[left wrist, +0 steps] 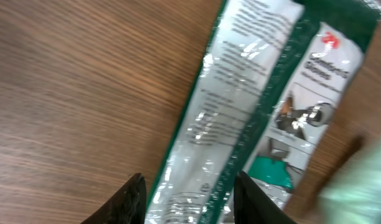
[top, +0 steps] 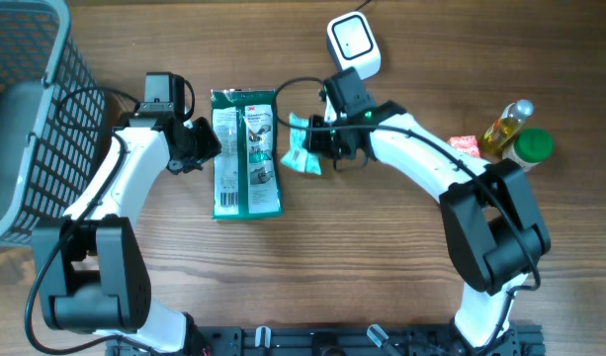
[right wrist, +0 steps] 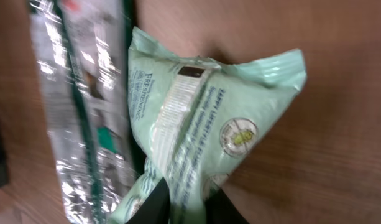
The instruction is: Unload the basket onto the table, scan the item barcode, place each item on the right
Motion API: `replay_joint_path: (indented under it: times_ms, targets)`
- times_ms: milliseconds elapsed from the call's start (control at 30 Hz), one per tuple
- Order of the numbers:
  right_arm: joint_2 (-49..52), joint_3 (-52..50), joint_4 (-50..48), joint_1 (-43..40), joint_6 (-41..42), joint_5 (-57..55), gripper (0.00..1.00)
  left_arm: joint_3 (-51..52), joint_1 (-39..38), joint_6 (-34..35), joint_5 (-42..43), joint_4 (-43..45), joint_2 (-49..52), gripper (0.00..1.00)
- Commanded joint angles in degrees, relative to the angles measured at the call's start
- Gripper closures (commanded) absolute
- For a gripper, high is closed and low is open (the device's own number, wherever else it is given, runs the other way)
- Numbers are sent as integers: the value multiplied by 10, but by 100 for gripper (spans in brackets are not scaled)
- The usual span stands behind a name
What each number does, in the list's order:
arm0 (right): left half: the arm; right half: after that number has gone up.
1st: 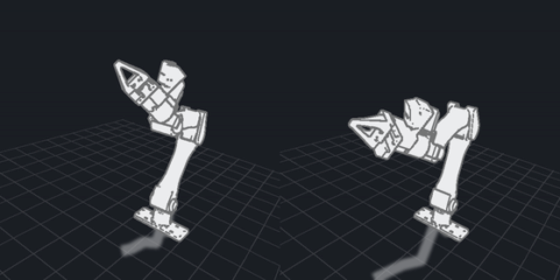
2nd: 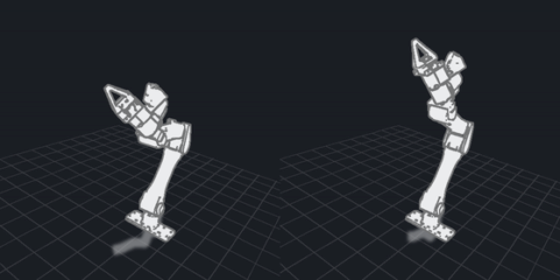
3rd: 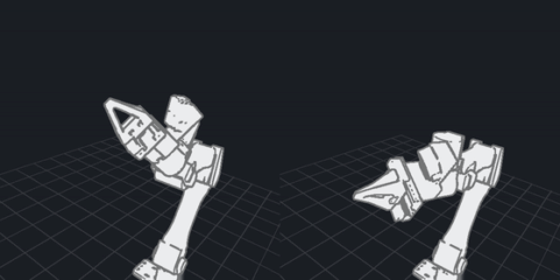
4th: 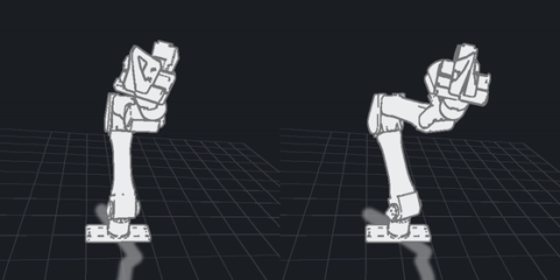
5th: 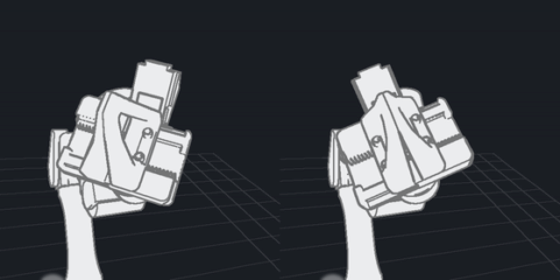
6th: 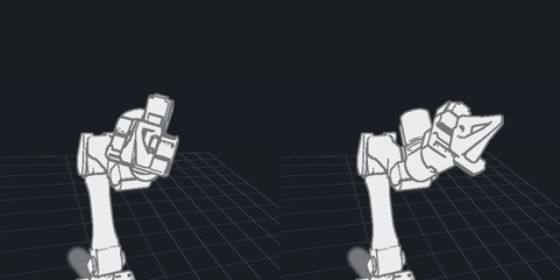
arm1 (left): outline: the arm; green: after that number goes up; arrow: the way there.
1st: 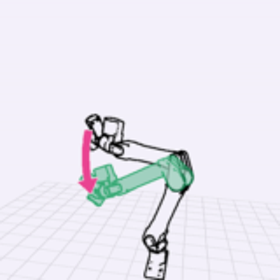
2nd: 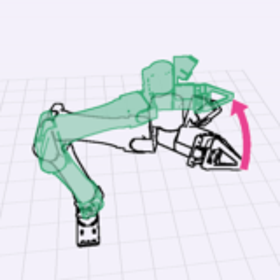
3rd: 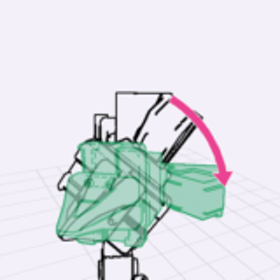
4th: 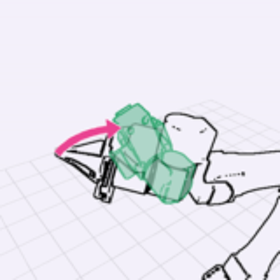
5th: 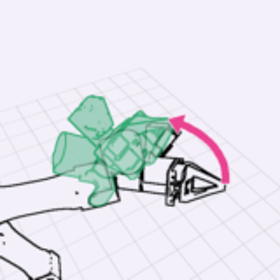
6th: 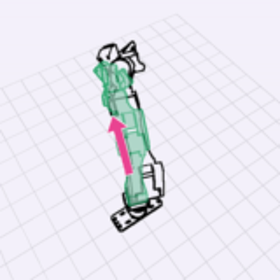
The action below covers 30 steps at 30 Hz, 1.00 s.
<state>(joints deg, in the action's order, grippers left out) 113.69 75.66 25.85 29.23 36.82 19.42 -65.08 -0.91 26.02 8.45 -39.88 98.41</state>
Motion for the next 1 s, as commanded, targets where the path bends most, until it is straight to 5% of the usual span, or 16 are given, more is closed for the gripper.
replay_joint_path:
  times_ms: [0,167,233,300,367,700,967]
  targets:
    - [12,-35,-16,16,24,1,53,5,-1,-3,69,9,4,63]
    - [-33,-27,-5,-8,-25,16,47,5,-1,-3,207,11,4,62]
    - [-63,-26,-3,-23,-38,16,49,5,-1,-3,253,12,4,85]
    - [-82,-26,2,-34,-39,16,49,5,-2,-3,282,16,4,96]
    - [-87,-26,1,-39,-50,19,50,5,-9,-3,281,20,4,96]
    - [-61,-26,-73,-42,-98,67,95,5,-86,17,275,75,41,96]
    - [7,-26,-106,-41,-98,127,96,5,-127,20,275,101,71,96]
